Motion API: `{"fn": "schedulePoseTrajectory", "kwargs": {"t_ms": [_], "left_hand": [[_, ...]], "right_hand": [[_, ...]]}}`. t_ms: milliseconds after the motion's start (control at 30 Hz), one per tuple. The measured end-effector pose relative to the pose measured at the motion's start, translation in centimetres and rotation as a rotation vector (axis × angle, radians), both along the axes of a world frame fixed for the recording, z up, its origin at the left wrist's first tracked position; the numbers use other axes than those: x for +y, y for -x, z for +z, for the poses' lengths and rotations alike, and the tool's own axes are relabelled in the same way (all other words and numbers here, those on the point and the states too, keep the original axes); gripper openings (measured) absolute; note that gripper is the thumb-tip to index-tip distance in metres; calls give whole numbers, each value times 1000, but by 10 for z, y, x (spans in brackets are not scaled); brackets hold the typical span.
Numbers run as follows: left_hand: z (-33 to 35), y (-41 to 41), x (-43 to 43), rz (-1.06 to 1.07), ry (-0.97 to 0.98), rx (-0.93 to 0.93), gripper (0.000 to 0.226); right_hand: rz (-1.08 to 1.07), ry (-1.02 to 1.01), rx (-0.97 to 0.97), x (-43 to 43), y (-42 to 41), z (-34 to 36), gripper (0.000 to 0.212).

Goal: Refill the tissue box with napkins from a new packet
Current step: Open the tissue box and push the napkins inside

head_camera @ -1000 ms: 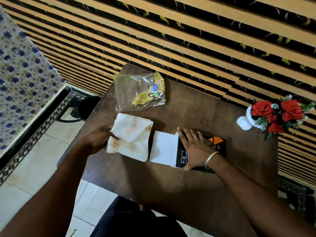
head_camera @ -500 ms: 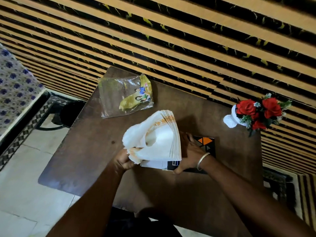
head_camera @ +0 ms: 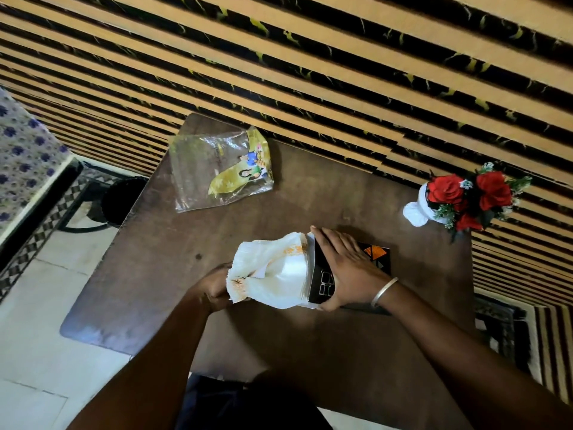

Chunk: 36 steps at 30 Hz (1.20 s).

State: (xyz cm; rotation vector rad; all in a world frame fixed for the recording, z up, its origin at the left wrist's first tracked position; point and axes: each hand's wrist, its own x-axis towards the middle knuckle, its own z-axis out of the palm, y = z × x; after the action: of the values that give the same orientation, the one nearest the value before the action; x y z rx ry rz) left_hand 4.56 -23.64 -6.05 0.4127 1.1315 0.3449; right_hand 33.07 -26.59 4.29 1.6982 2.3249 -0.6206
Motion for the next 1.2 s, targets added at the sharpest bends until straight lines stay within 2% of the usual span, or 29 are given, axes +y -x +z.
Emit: {"fn": "schedulePoseTrajectory", "kwargs": {"t_ms": [100, 267, 367, 500, 600, 767, 867, 933, 1100, 1200], "left_hand": [[16, -5, 4, -109, -140, -40, 21], [12, -10, 18, -152, -109, -62, 32], [11, -25, 20, -131, -126, 27, 26], [10, -44, 14, -151, -165, -34, 19], [6, -50, 10, -106, -92, -49, 22], [10, -65, 7, -194, -116, -37, 39], [11, -80, 3, -259, -187, 24, 35], [12, -92, -2, -337, -305, 44, 35], [11, -120, -11, -485, -461, 31, 34], [7, -122, -9, -520, -531, 66, 46]], "right_hand": [[-2, -7, 15, -3, -1, 2, 146], [14, -12, 13, -6, 2, 0, 147], [24, 0, 4, -7, 5, -2, 146], [10, 33, -20, -4, 5, -6, 148], [10, 45, -31, -3, 6, -8, 147], [13, 64, -47, -3, 10, -15, 149], [-10, 84, -59, -1, 12, -20, 150], [-15, 92, -62, -1, 14, -23, 150], [7, 88, -51, -1, 19, -24, 150], [-4, 94, -43, -1, 17, -25, 150]]}}
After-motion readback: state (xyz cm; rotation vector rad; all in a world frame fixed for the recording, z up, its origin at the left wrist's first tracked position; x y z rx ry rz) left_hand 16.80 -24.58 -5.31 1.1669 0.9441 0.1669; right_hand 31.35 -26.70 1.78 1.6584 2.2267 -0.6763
